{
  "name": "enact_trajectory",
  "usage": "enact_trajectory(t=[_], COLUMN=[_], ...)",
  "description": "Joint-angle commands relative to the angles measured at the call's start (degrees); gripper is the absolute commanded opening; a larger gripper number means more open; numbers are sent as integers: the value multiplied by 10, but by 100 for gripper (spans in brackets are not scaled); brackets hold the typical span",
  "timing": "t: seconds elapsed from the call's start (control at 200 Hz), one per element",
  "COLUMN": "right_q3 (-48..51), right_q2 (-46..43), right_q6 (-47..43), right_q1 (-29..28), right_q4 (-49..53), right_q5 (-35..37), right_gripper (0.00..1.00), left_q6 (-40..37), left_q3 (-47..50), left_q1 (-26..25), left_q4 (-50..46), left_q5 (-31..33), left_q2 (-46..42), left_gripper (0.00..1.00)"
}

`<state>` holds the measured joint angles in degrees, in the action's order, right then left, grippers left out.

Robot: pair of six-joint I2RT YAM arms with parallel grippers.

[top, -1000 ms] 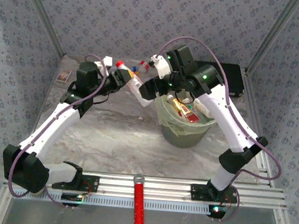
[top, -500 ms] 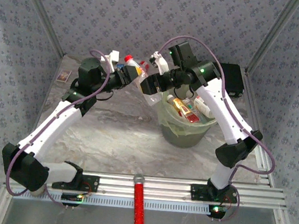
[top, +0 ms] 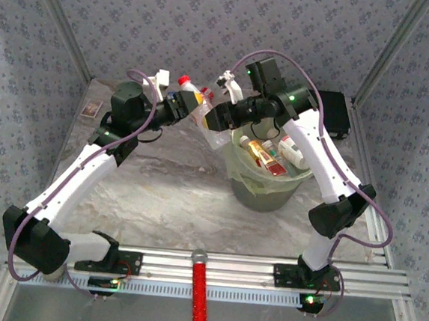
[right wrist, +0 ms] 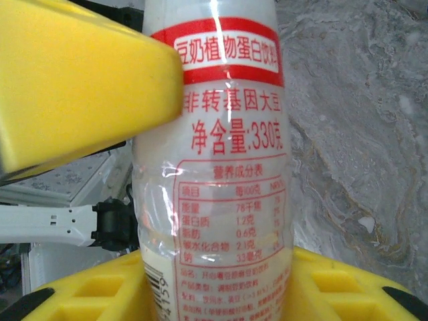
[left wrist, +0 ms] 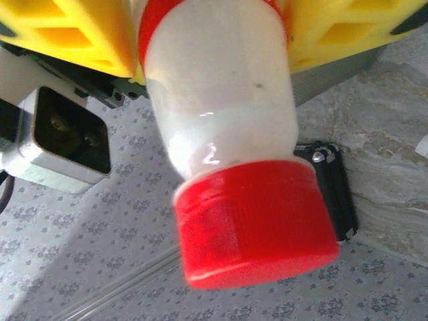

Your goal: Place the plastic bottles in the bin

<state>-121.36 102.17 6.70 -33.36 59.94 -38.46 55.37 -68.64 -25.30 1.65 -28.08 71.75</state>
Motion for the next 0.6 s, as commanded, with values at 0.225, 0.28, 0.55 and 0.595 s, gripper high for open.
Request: enact_trajectory(t=[0.225, 0.28, 0.55, 0.595], right_q3=[-9, -2, 67, 77], right_q2=[-53, -74, -186, -198], right_q6=[-2, 1, -30, -36], right_q1=[56, 73, 148, 156], right_q4=[-2, 7, 116, 136], right_q5=[13, 25, 148, 171], right_gripper=[44, 44, 43, 43], left_q6=[-39, -48, -71, -70], left_q3=[-6, -3, -30, -33], left_q1=[-4, -3, -4, -3], left_q4=[-20, -36, -149, -157], left_q5=[59, 74, 174, 190], left_q2=[-30, -36, 2, 16], left_gripper=[87, 89, 90, 89])
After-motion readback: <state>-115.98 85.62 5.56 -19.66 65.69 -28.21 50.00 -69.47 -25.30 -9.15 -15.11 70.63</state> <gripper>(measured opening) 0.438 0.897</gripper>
